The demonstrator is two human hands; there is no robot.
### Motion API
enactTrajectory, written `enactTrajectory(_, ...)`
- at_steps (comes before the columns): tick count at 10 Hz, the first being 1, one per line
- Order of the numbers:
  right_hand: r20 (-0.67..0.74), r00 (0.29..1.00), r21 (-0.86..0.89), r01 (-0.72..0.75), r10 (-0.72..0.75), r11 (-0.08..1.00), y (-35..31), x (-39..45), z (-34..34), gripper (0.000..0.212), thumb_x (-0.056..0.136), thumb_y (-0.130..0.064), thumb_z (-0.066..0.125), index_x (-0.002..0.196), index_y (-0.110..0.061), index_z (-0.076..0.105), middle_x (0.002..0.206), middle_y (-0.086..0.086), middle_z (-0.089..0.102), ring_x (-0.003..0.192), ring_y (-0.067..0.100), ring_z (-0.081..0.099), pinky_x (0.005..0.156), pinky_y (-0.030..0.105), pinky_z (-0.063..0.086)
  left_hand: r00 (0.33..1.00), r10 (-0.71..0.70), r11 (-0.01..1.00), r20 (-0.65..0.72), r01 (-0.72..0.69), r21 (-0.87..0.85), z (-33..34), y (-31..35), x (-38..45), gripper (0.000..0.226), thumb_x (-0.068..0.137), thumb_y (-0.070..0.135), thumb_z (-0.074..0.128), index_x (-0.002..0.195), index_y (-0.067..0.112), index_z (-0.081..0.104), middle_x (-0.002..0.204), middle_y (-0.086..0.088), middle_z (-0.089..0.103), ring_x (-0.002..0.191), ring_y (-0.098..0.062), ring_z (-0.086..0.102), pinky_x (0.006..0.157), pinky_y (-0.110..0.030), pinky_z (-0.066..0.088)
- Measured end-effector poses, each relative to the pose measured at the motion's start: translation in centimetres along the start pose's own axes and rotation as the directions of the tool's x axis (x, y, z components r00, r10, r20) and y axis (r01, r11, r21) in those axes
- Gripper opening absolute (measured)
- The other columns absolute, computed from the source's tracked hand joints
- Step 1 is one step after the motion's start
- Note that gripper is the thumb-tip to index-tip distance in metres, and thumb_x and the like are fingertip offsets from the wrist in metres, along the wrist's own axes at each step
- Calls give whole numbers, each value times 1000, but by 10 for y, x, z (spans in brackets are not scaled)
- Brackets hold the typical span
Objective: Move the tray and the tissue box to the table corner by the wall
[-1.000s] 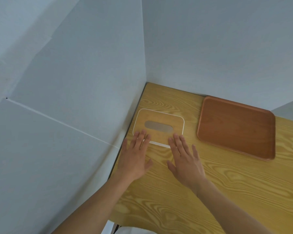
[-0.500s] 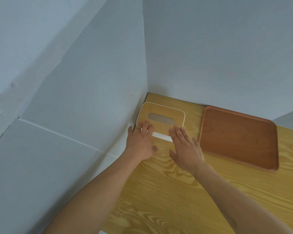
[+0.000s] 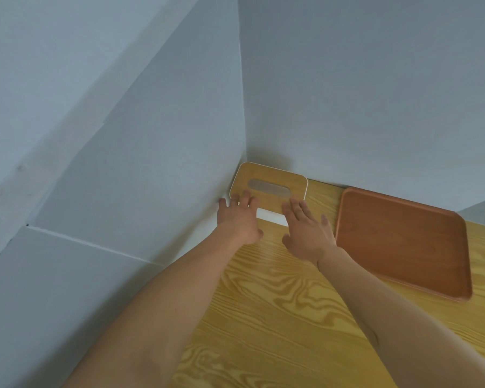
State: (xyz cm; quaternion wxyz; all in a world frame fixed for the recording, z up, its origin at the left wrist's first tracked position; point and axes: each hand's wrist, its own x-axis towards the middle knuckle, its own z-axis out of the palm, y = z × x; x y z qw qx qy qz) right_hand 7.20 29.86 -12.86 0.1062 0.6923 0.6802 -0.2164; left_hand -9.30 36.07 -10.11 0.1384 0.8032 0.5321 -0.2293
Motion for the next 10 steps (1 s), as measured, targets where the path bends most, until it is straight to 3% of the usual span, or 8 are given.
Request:
enactTrajectory(4,-7,1000,13,-11,11,1000,6,27,-13,79,96,-30,46,157,-24,-4,167,-1,-12,153,18,-10,116,58,19,1000,-9,1000,-6,9,25,-13,0,24,87,90,46,58,155,15,7,167,-6,-4,152,-32,5,117,-53,21)
enactTrajectory(8,-29,999,19,-17,18,1000,13,41,-19,80,94,-32,48,157,-22,1,168,0,-7,153,19,-5,109,51,36,999,-27,999,26,26,19,-14,6,45,92,90,48,58,155,15,2,166,-5,-10,152,-32,-1,112,-55,30)
enactTrajectory(10,-29,999,20,21,-20,1000,15,37,-43,70,96,-36,50,156,-20,17,167,3,10,153,22,8,114,50,31,997,-29,980,-68,15,-199,-19,4,39,74,92,41,56,152,15,21,166,-5,5,150,-29,13,108,-53,35)
